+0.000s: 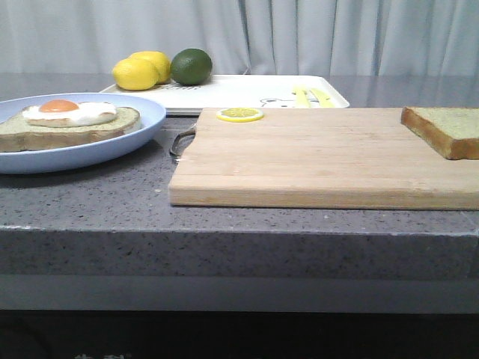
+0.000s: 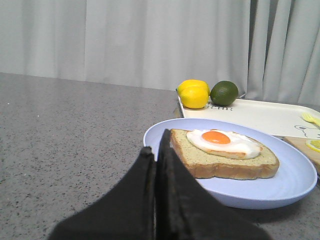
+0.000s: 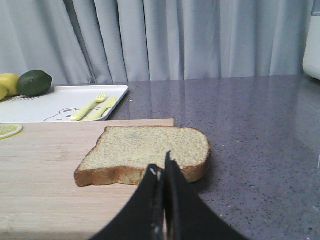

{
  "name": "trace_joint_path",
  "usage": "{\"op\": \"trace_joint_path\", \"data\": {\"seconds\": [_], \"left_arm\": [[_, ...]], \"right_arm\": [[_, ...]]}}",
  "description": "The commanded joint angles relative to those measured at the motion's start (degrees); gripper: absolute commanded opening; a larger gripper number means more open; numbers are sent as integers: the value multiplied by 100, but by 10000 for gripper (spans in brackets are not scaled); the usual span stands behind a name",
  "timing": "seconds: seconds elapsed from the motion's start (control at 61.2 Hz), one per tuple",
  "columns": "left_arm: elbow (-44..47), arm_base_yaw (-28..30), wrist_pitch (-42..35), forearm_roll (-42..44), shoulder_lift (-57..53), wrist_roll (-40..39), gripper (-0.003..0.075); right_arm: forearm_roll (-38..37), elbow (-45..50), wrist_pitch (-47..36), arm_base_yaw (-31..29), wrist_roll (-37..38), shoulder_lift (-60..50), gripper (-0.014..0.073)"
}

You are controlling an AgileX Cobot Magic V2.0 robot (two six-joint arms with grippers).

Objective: Place bread and move sandwich to tray

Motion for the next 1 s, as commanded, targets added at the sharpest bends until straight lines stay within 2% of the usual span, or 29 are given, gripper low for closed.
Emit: {"op": "trace_joint_path", "data": {"seconds": [0.0, 0.163, 0.278, 0.49, 0.736, 0.866, 0.981], "left_arm": [[10, -37, -585, -27, -128, -35, -20], [-163, -37, -810, -39, -128, -35, -20], [-727, -37, -690, -83, -118, -35, -20], [-2526, -37, 579, -83, 228, -35, -20], [-4369, -37, 2210, -83, 1355, -35, -20], [-4935, -37, 3076, -83, 1995, -25, -20], [-5000, -37, 3187, -179, 2362, -25, -20]], "right_arm": [[-59, -13, -474, 8, -28, -108, -67], [-29, -67, -591, 8, -28, -108, -67], [198, -529, -353, 8, -23, -108, -67], [188, -2189, 1106, 8, -23, 57, -67], [188, -3761, 2532, 8, -23, 1126, -67], [188, -4285, 3254, 8, -23, 1788, -67], [194, -4391, 3494, 8, -23, 2265, -67]]}}
